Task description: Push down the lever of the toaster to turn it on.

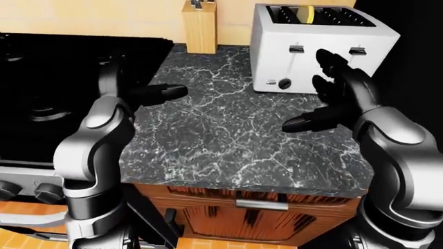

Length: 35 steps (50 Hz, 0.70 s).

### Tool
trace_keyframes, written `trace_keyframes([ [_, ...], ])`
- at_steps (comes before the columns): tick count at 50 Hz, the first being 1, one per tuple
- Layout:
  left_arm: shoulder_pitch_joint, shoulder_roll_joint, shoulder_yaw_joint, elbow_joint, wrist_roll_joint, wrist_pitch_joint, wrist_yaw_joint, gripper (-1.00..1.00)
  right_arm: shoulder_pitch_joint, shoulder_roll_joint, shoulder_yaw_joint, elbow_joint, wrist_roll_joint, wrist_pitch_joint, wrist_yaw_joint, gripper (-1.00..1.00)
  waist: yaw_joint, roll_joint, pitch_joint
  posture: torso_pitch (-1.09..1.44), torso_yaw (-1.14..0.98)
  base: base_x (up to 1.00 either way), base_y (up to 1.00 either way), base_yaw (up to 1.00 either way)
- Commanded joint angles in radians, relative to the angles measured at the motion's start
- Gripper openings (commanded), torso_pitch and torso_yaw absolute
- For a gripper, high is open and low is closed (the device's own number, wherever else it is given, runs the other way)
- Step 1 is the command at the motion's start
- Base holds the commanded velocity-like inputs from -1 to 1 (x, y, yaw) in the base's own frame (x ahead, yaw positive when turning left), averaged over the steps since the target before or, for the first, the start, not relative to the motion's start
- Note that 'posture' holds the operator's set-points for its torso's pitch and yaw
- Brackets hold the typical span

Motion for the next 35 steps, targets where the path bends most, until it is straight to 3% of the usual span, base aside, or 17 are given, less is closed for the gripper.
trace_keyframes([
  [1,-0.037,0.012,0.007,-0.031,-0.007,-0.035,-0.003,1.00,-0.026,-0.012,-0.011,-0.025,-0.015,-0.027,-0.003,1.00,-0.002,0.006,-0.030,0.00,0.00,0.00,0.00,0.00],
  [24,-0.047,0.023,0.000,-0.032,-0.006,-0.053,0.017,1.00,-0.089,-0.021,-0.002,-0.003,-0.058,0.015,0.025,1.00,-0.009,0.014,-0.018,0.00,0.00,0.00,0.00,0.00],
  [25,-0.047,0.022,0.002,-0.037,-0.011,-0.045,0.016,1.00,-0.087,-0.020,-0.002,-0.001,-0.059,0.014,0.024,1.00,-0.008,0.019,-0.038,0.00,0.00,0.09,0.00,0.00],
  [28,-0.059,0.025,0.006,-0.034,-0.015,-0.034,0.020,1.00,-0.092,-0.023,-0.003,-0.009,-0.063,0.032,0.022,1.00,-0.005,0.016,0.009,0.00,0.00,0.30,0.00,0.00],
  [31,-0.072,0.030,0.006,-0.055,-0.025,-0.008,0.028,1.00,-0.112,-0.033,0.000,-0.022,-0.067,0.070,0.022,1.00,-0.002,-0.001,0.015,0.00,0.00,0.32,0.00,0.00],
  [34,-0.083,0.034,0.004,-0.052,-0.024,0.001,0.030,1.00,-0.135,-0.048,0.001,-0.036,-0.071,0.113,0.024,1.00,0.000,-0.035,0.010,0.00,0.00,0.32,0.00,0.00],
  [35,-0.088,0.035,0.004,-0.049,-0.024,0.003,0.031,1.00,-0.141,-0.052,0.002,-0.040,-0.072,0.125,0.025,1.00,-0.004,-0.022,0.005,0.00,0.00,0.32,0.00,0.00],
])
